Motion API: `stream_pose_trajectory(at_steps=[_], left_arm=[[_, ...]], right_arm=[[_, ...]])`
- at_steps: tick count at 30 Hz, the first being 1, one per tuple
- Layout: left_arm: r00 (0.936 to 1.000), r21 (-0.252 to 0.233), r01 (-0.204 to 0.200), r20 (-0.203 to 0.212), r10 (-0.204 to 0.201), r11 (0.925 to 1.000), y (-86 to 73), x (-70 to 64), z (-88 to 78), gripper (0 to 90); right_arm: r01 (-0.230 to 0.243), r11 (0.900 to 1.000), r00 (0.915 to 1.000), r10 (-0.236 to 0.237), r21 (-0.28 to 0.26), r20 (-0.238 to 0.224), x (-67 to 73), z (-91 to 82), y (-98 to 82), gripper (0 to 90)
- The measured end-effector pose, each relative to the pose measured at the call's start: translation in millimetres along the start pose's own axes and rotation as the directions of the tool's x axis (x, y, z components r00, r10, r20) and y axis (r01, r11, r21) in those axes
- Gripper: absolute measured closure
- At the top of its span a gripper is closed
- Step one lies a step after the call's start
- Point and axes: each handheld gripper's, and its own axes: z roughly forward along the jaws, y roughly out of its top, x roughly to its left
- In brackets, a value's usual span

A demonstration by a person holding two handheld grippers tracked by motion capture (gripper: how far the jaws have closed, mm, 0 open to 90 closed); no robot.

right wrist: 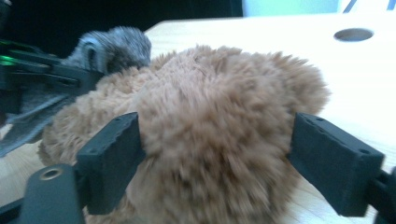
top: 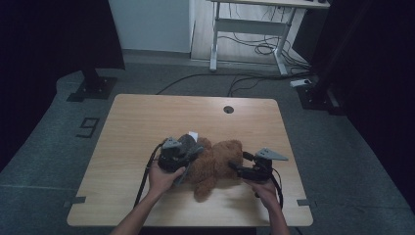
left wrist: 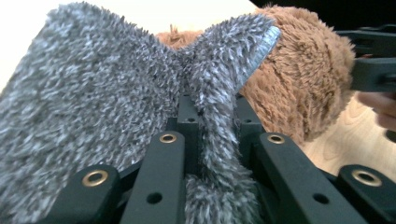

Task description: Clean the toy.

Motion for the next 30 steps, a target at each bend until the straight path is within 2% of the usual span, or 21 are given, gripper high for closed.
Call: stream_pose_trajectory(at_steps=[3, 5, 7, 9, 10, 12, 15, 17, 19, 22, 24, 25, 27, 30], left_arm=[[1.0, -0.006, -0.003, 0.006, 0.003, 1.0, -3.5, -2.9, -1.5, 77.8], [0.9999, -0.008, 0.001, 0.011, -0.001, 1.0, -5.2, -3.7, -2.5, 77.9], [0.9998, -0.009, 0.005, 0.021, -0.005, 0.9999, -6.6, -3.8, -3.2, 77.9], [0.9995, -0.012, 0.012, 0.028, -0.012, 0.9999, -8.1, -4.5, -3.7, 77.9], [0.9992, -0.012, 0.016, 0.036, -0.015, 0.9998, -8.2, -5.3, -4.4, 77.9], [0.9984, -0.006, 0.029, 0.048, -0.029, 0.9995, -5.9, -7.1, -6.3, 77.7], [0.9998, 0.02, -0.017, 0.01, 0.017, 0.9996, 4.0, -15.6, -8.6, 77.3], [0.9983, 0.019, -0.056, -0.013, 0.056, 0.9982, 17.5, -24.7, -10.6, 77.2], [0.9966, 0.015, -0.081, -0.016, 0.081, 0.9966, 31.2, -33.3, -8.6, 77.1], [0.9946, 0.014, -0.103, -0.006, 0.103, 0.9946, 50.9, -48.0, 5.2, 77.0], [0.9956, 0.013, -0.089, 0.032, 0.088, 0.996, 62.9, -59.0, 22.5, 76.9], [0.9954, 0.013, -0.09, 0.035, 0.089, 0.9959, 65.0, -61.8, 27.0, 76.8], [0.9942, 0.037, -0.099, 0.047, 0.097, 0.9944, 72.3, -76.3, 51.8, 76.6], [0.991, 0.076, -0.129, 0.046, 0.126, 0.9887, 72.9, -91.3, 76.3, 76.4]], right_arm=[[-0.012, 0.998, 0.9999, 0.012, 0.055, -0.005, 0.8, 14.3, -0.7, 9.9], [-0.03, 0.997, 0.9995, 0.03, 0.067, 0.003, -0.1, 21.0, -2.3, 5.1], [-0.024, 0.995, 0.9996, 0.023, 0.1, 0.014, -0.6, 27.5, -6.9, 4.4], [-0.041, 0.992, 0.9991, 0.041, 0.122, 0.006, -3.4, 31.8, -13.4, 11.5], [-0.046, 0.992, 0.9989, 0.046, 0.119, -0.001, -4.2, 31.3, -15.3, 14.7], [-0.028, 0.996, 0.9996, 0.028, 0.09, -0.003, -3.9, 28.2, -19.4, 28.6], [0.037, 0.996, 0.9992, -0.038, 0.078, 0.008, 2.6, 25.5, -23.0, 37.1], [0.059, 0.996, 0.9979, -0.061, 0.073, 0.023, 4.9, 24.1, -23.9, 39.0], [0.067, 0.996, 0.9971, -0.069, 0.058, 0.032, 6.6, 23.5, -26.8, 40.1], [0.072, 0.996, 0.996, -0.075, 0.051, 0.049, 9.9, 22.5, -28.5, 40.5], [0.09, 0.995, 0.9934, -0.093, 0.049, 0.067, 14.0, 21.7, -30.0, 40.6], [0.098, 0.994, 0.9919, -0.101, 0.043, 0.076, 16.1, 21.7, -31.1, 40.6], [0.115, 0.992, 0.989, -0.119, 0.046, 0.088, 18.4, 20.9, -31.6, 40.6], [0.126, 0.991, 0.9866, -0.13, 0.049, 0.098, 20.5, 20.4, -32.1, 40.6]])
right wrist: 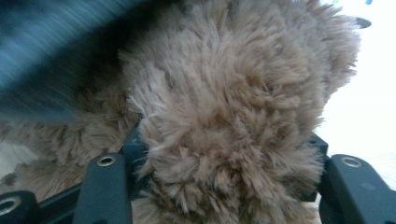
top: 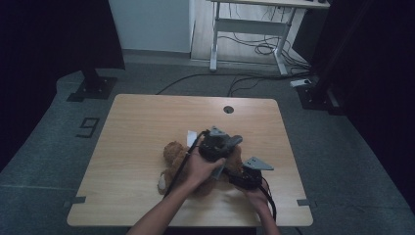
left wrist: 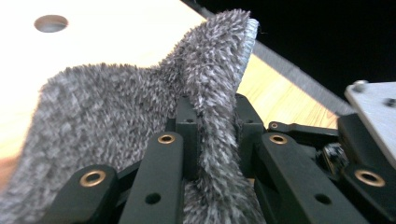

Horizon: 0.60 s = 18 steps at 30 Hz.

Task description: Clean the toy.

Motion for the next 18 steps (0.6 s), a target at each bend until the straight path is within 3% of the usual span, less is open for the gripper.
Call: stream_pose_trajectory(at_steps=[4, 9, 13, 16, 18], left_arm=[[0.9976, 0.018, -0.058, -0.037, 0.059, 0.9981, -7.3, -11.2, 19.1, 76.2], [0.9953, 0.019, -0.08, -0.053, 0.081, 0.9966, -14.8, -7.1, 12.4, 77.7], [0.995, 0.014, -0.068, -0.072, 0.068, 0.9976, -21.3, 5.6, -2.7, 78.1], [0.9869, 0.035, -0.053, -0.151, 0.058, 0.998, -29.5, 22.1, -14.7, 77.9], [0.9872, 0.038, -0.019, -0.158, 0.025, 0.9991, -38.5, 35.8, -20.7, 78.1]], right_arm=[[0.003, 1.0, 1.0, -0.003, 0.005, 0.003, -0.8, 0.1, -0.5, 40.7], [0.004, 1.0, 0.9999, -0.004, 0.014, 0.014, 1.1, 0.4, -1.1, 41.1], [0.001, 1.0, 0.9998, -0.001, 0.015, 0.021, 2.2, 1.1, -1.0, 41.2], [-0.015, 1.0, 0.9998, 0.015, 0.012, 0.016, 0.7, 1.0, -1.5, 41.2], [-0.026, 1.0, 0.9996, 0.026, 0.007, 0.009, -1.0, 0.9, -2.0, 41.2]])
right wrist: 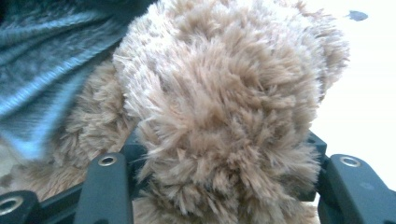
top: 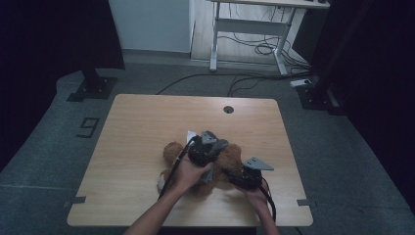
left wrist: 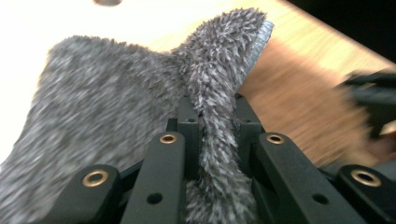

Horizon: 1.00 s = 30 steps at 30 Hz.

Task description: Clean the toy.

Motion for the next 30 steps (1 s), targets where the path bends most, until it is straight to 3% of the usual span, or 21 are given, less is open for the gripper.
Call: stream_pose_trajectory(at_steps=[2, 5, 9, 11, 14, 17, 21, 24, 27, 30], left_arm=[[0.9994, -0.02, 0.033, 0.014, -0.033, 0.9993, -8.9, 10.5, -7.7, 78.2], [0.9995, -0.034, 0.018, -0.023, -0.019, 0.9993, -13.7, 16.1, -20.2, 78.2], [0.9955, -0.047, 0.087, -0.033, -0.089, 0.9951, -21.9, 41.3, -36.1, 78.0], [0.9914, -0.05, 0.123, -0.037, -0.125, 0.9911, -28.2, 54.4, -42.3, 77.9], [0.9813, -0.037, 0.161, -0.101, -0.164, 0.9862, -46.0, 77.4, -49.8, 78.0], [0.9678, -0.023, 0.237, -0.083, -0.238, 0.9713, -70.8, 96.2, -50.2, 78.1], [0.9656, 0.004, 0.226, -0.133, -0.224, 0.9741, -90.8, 103.9, -50.0, 78.1], [0.9604, 0.028, 0.242, -0.148, -0.236, 0.9698, -95.0, 110.8, -52.0, 78.0], [0.9602, 0.005, 0.25, -0.131, -0.247, 0.9684, -87.1, 113.4, -61.1, 78.1], [0.9707, -0.051, 0.203, -0.121, -0.208, 0.9778, -62.0, 103.0, -75.3, 78.1]], right_arm=[[0.001, 1.0, 1.0, -0.001, 0.004, -0.004, -0.1, 0.1, 0.6, 41.2], [0.003, 1.0, 1.0, -0.003, 0.004, 0.007, 1.9, 0.7, 0.8, 41.3], [-0.003, 1.0, 1.0, 0.003, 0.001, 0.003, 0.8, 0.4, 0.0, 41.3], [-0.004, 1.0, 1.0, 0.004, 0.0, 0.001, 0.5, 0.4, -0.1, 41.3], [-0.01, 1.0, 1.0, 0.01, -0.002, -0.001, -0.5, 0.6, -0.2, 41.3], [-0.017, 1.0, 0.9999, 0.017, -0.002, -0.003, -1.3, 0.7, -0.4, 41.3], [-0.02, 1.0, 0.9998, 0.02, -0.004, -0.001, -1.3, 1.0, -0.5, 41.3], [-0.021, 1.0, 0.9998, 0.021, -0.005, 0.003, -1.1, 0.9, -0.9, 41.3], [-0.026, 1.0, 0.9997, 0.026, -0.005, 0.0, -2.0, 0.6, -1.3, 41.3], [-0.024, 1.0, 0.9997, 0.024, -0.005, 0.0, -2.0, 0.7, -1.1, 41.3]])
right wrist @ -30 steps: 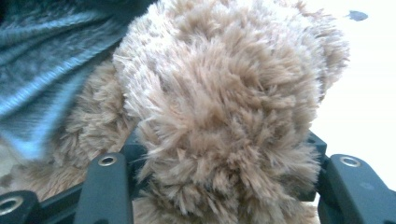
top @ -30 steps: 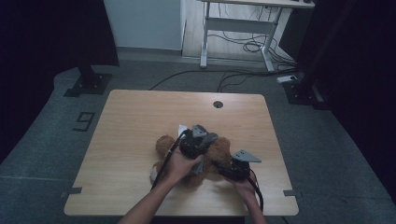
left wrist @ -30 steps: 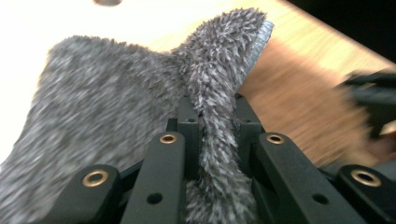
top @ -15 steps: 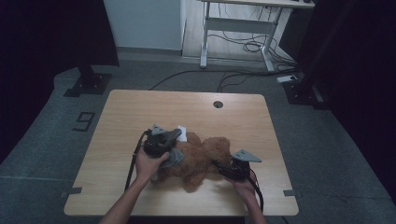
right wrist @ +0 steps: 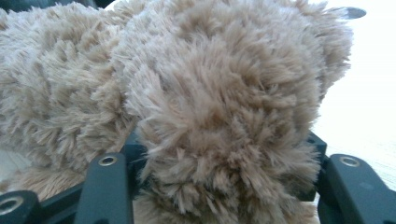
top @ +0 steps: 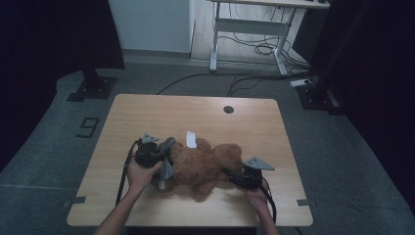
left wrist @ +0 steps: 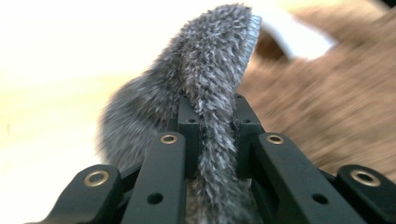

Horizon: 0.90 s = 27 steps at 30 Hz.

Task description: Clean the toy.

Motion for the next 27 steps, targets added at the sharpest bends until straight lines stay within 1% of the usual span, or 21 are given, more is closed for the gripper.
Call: stream_pose_trajectory(at_steps=[2, 3, 5, 6, 7, 8, 10, 13, 14, 15, 16, 17, 18, 19, 20, 21, 22, 23, 25, 26, 27], left_arm=[[0.9992, -0.034, -0.04, 0.01, 0.04, 0.9986, 18.5, -17.2, -6.3, 78.1], [0.9985, -0.045, -0.05, 0.02, 0.051, 0.9977, 24.5, -23.9, -6.8, 78.1], [0.9959, -0.056, -0.079, 0.04, 0.082, 0.9953, 37.7, -41.2, -5.3, 78.1], [0.9925, -0.057, -0.101, 0.063, 0.104, 0.9933, 46.0, -53.9, -1.9, 78.1], [0.9905, -0.057, -0.108, 0.08, 0.112, 0.9925, 50.6, -62.3, 1.1, 78.1], [0.9849, -0.059, -0.13, 0.108, 0.136, 0.9898, 58.6, -78.9, 8.5, 78.1], [0.9772, -0.057, -0.152, 0.141, 0.158, 0.9868, 66.7, -99.0, 18.9, 78.1], [0.961, -0.047, -0.18, 0.205, 0.186, 0.9826, 76.9, -134.5, 39.2, 78.1], [0.9551, -0.039, -0.194, 0.221, 0.198, 0.9802, 79.0, -146.6, 46.0, 78.1], [0.951, -0.033, -0.203, 0.231, 0.206, 0.9785, 79.9, -155.7, 51.3, 78.0], [0.9432, -0.024, -0.23, 0.241, 0.229, 0.9729, 80.7, -170.1, 60.2, 78.0], [0.9371, -0.015, -0.256, 0.242, 0.252, 0.9666, 80.5, -180.2, 66.7, 78.0], [0.9334, -0.007, -0.275, 0.238, 0.268, 0.9615, 79.5, -189.2, 73.5, 77.9], [0.93, 0.003, -0.291, 0.236, 0.282, 0.9568, 78.5, -194.3, 78.6, 77.8], [0.9284, 0.025, -0.314, 0.218, 0.301, 0.9492, 75.0, -201.1, 88.8, 77.6], [0.9301, 0.043, -0.318, 0.207, 0.303, 0.947, 72.0, -202.5, 95.5, 77.2], [0.9315, 0.057, -0.318, 0.205, 0.3, 0.9465, 69.7, -202.0, 100.1, 77.0], [0.9346, 0.06, -0.308, 0.205, 0.291, 0.9493, 66.8, -200.1, 104.2, 77.0], [0.9393, 0.05, -0.286, 0.212, 0.27, 0.9569, 64.8, -195.6, 105.3, 77.4], [0.9413, 0.051, -0.282, 0.208, 0.266, 0.9581, 65.4, -193.5, 103.6, 77.5], [0.9412, 0.049, -0.288, 0.199, 0.273, 0.9564, 66.3, -191.4, 101.9, 77.5]], right_arm=[[0.002, 1.0, 1.0, -0.002, 0.003, 0.001, 0.1, -0.1, 0.3, 41.3], [0.003, 1.0, 1.0, -0.003, 0.004, 0.002, 0.2, -0.2, 0.3, 41.3], [0.003, 1.0, 1.0, -0.003, 0.003, 0.003, 0.4, -0.3, 0.3, 41.3], [0.004, 1.0, 1.0, -0.004, 0.003, 0.003, 0.4, -0.2, 0.3, 41.3], [0.004, 1.0, 1.0, -0.004, 0.002, 0.002, 0.3, -0.2, 0.3, 41.3], [0.006, 1.0, 1.0, -0.006, 0.004, 0.001, 0.1, -0.4, 0.3, 41.3], [0.006, 1.0, 1.0, -0.006, 0.001, 0.001, -0.1, -0.1, 0.2, 41.3], [0.009, 1.0, 1.0, -0.009, -0.001, 0.0, -0.5, -0.1, 0.0, 41.3], [0.008, 1.0, 1.0, -0.008, 0.0, -0.002, -0.5, -0.2, 0.0, 41.2], [0.007, 1.0, 1.0, -0.007, 0.0, -0.005, -0.7, -0.2, 0.0, 41.2], [0.008, 1.0, 0.9999, -0.008, 0.0, -0.006, -1.0, -0.3, 0.0, 41.1], [0.006, 1.0, 1.0, -0.006, -0.002, -0.007, -0.9, -0.2, -0.1, 41.2], [0.006, 1.0, 1.0, -0.006, -0.002, -0.007, -0.8, -0.2, -0.2, 41.2], [0.007, 1.0, 0.9999, -0.007, 0.0, -0.007, -0.7, -0.5, -0.2, 41.1], [0.007, 1.0, 1.0, -0.007, 0.002, -0.007, -0.7, -0.6, -0.3, 41.2], [0.007, 1.0, 1.0, -0.007, 0.001, -0.006, -0.8, -0.6, -0.4, 41.2], [0.007, 1.0, 1.0, -0.007, 0.001, -0.006, -0.6, -0.7, -0.6, 41.2], [0.005, 1.0, 1.0, -0.005, 0.003, -0.005, -0.5, -0.6, -0.6, 41.2], [-0.002, 1.0, 1.0, 0.002, 0.008, -0.005, -1.1, -0.1, -1.0, 41.2], [-0.001, 1.0, 1.0, 0.001, 0.007, -0.005, -1.1, 0.1, -1.1, 41.2], [0.004, 1.0, 1.0, -0.004, 0.007, -0.003, -0.6, 0.3, -0.7, 41.2]])
